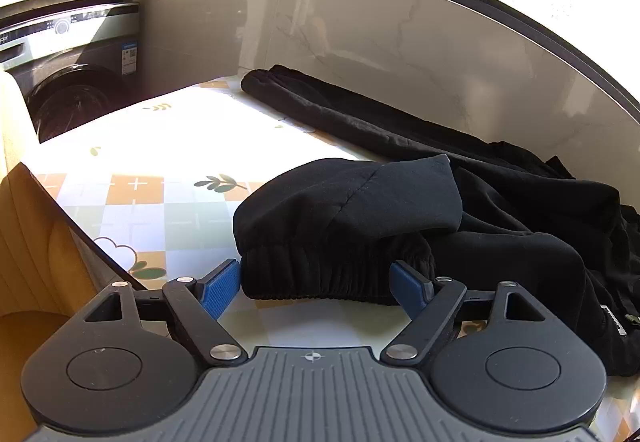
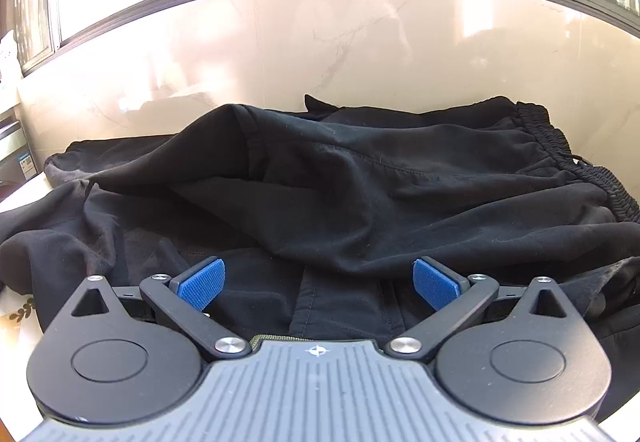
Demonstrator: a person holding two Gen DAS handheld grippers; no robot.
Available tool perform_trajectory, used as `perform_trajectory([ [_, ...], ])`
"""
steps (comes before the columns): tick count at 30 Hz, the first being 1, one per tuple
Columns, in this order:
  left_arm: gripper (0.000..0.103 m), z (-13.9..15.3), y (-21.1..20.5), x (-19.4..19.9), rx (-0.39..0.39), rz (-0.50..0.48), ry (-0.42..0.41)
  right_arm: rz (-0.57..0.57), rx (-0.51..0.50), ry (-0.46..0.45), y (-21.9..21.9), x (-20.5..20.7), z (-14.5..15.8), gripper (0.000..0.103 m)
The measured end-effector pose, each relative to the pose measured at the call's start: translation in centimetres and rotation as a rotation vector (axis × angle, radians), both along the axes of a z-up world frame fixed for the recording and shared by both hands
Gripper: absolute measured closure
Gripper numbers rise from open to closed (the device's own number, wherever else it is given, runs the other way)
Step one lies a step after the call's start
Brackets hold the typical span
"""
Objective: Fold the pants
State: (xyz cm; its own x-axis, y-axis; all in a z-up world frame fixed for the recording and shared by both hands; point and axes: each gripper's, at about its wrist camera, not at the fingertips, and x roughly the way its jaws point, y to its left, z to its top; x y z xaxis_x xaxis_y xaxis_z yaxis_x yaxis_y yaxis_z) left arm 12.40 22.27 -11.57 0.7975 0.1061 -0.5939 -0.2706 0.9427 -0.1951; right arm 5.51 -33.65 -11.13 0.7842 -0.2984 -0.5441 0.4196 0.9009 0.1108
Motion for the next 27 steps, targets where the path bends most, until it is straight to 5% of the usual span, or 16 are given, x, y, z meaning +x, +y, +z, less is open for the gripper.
perform_trajectory([
  [4,0.024,-0.4,0.6,0.1,-0.073,-0.007,0.005,-0.024,0.015,-0.02,-0.2,-0.2,0.4,0.001],
  [11,0.034,-0.2,-0.5,-0.4,-0.048,-0.053,-0.028,-0.014,0.02,-0.023,0.3,-0.3,0.2,0.001],
  [15,0.051,-0.4,-0.2,-0.5,-0.033,-0.028,-0.021,-0.006,0.02,-0.018,0.7,-0.1,0.0,0.001],
  [27,0.056,0.8,0.2,-1.5,-0.085,-0.05,-0.057,-0.002,0.019,-0.014,1.2,0.1,-0.1,0.001],
])
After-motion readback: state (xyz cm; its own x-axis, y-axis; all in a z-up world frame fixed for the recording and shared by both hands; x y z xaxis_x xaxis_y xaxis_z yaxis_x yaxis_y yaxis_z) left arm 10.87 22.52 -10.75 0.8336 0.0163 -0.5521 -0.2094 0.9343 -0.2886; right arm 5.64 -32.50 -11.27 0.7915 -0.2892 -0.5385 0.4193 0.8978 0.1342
